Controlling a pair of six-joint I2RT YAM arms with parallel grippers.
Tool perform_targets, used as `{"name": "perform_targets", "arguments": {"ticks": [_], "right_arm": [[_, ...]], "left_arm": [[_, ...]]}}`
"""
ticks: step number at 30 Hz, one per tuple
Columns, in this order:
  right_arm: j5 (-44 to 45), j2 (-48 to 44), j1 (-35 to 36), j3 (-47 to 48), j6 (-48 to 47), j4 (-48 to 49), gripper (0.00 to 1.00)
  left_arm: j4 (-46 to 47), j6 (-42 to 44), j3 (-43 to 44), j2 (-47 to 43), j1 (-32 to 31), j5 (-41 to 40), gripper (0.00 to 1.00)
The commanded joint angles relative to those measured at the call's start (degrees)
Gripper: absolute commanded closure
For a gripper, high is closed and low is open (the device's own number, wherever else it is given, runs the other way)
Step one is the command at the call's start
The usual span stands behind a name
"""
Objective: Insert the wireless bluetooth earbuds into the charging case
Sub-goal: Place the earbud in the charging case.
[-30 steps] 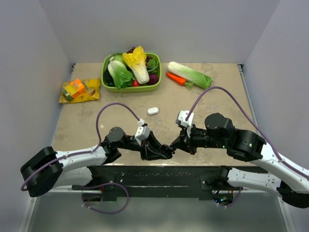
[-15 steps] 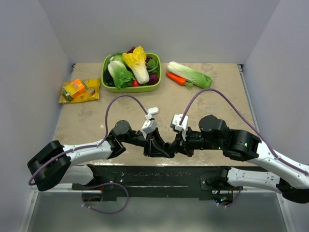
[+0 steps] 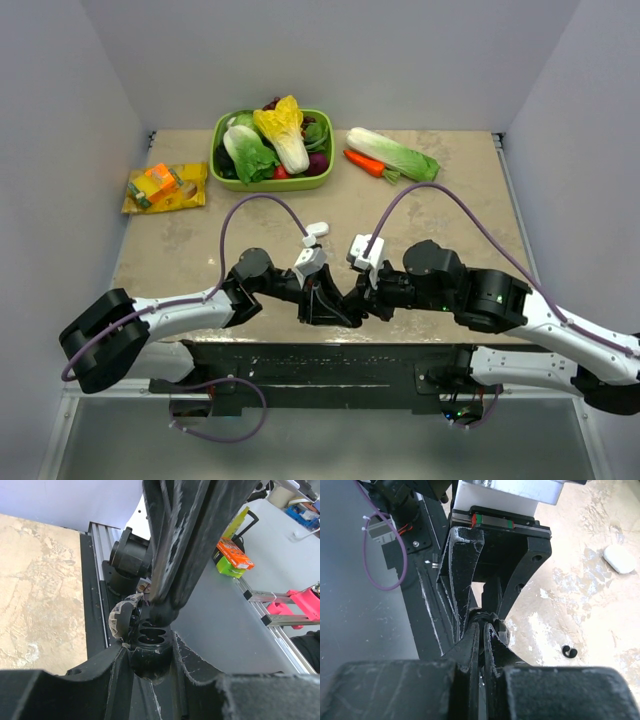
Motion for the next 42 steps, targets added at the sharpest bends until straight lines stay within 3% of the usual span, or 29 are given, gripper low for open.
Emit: {"name": "perform_targets", "arguments": {"ticks": [1,26,42], "right_arm": [[1.83,0.37,0.87,-1.1,0.46,3.53,1.0],[5.18,-0.33,2.36,-3.3,0.47,3.36,1.0],[4.12,0.9,3.68,-4.35,0.29,4.85,1.0]], "left_arm": [[4.55,-2.46,1.06,0.22,0.22,0.87,1.0],[2.35,-0.79,1.85,-1.53,0.22,0.43,1.0],[8.41,-3.96,3.26,0.4,0.22,1.93,1.0]]}}
